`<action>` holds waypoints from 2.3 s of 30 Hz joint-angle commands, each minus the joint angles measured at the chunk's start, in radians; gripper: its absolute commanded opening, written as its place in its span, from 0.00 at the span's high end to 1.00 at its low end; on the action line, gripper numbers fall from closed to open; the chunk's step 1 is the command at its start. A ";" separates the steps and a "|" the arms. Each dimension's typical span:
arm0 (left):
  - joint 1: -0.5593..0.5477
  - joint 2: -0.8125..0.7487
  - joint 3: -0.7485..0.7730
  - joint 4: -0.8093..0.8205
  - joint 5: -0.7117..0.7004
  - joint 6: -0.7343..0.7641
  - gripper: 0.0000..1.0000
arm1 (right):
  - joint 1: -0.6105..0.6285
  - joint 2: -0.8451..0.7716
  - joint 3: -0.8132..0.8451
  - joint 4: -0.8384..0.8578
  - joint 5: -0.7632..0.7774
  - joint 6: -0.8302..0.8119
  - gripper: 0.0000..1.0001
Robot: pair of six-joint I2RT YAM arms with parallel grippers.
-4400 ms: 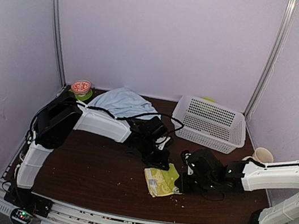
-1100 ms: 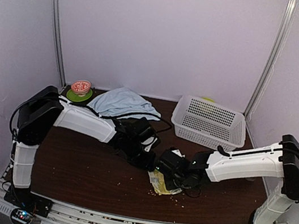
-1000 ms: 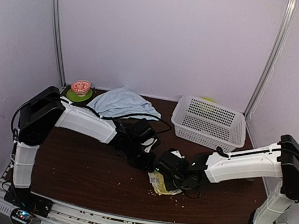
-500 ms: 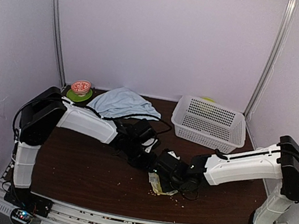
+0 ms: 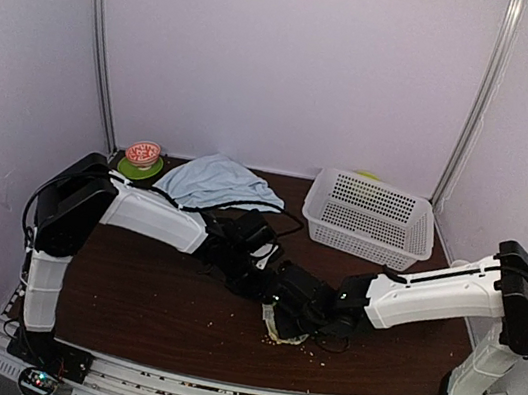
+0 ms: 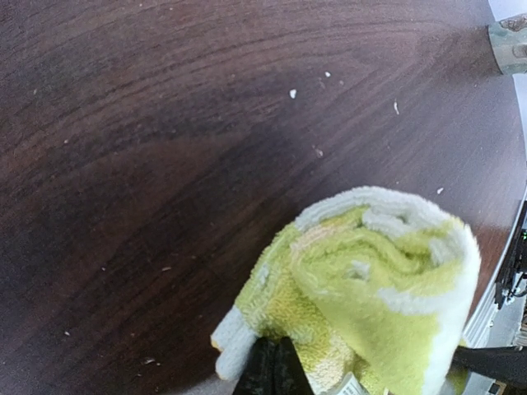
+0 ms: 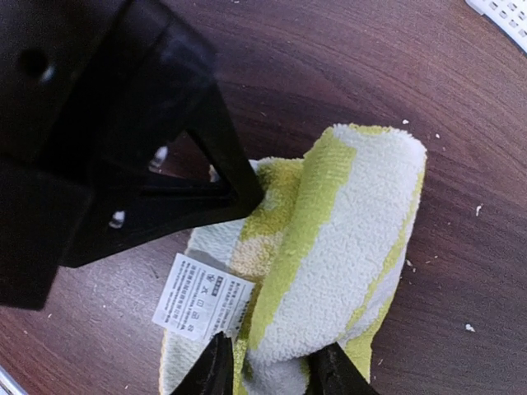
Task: Roll the towels
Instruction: Roll the towel from the center of the board.
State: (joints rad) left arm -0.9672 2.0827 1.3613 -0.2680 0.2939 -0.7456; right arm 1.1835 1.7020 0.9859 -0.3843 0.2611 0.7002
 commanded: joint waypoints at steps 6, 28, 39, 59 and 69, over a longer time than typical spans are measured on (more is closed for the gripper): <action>0.005 -0.020 -0.023 0.023 -0.009 -0.004 1.00 | 0.006 0.004 -0.050 0.128 -0.112 -0.006 0.65; 0.018 -0.182 -0.024 0.008 -0.008 0.003 0.99 | -0.023 -0.018 -0.225 0.361 -0.227 -0.036 0.44; 0.018 -0.088 0.057 0.053 0.069 -0.006 0.98 | -0.023 -0.025 -0.247 0.376 -0.239 -0.040 0.43; 0.030 0.051 0.061 0.061 0.096 -0.022 0.99 | -0.020 -0.068 -0.215 0.308 -0.265 -0.115 0.39; 0.033 0.062 0.012 0.082 0.076 -0.028 1.00 | -0.018 -0.169 -0.152 0.189 -0.236 -0.160 0.38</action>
State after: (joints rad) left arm -0.9283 2.1159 1.4078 -0.1905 0.3962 -0.7696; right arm 1.1587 1.5959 0.7975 -0.0940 0.0223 0.5709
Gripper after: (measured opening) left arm 0.006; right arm 0.623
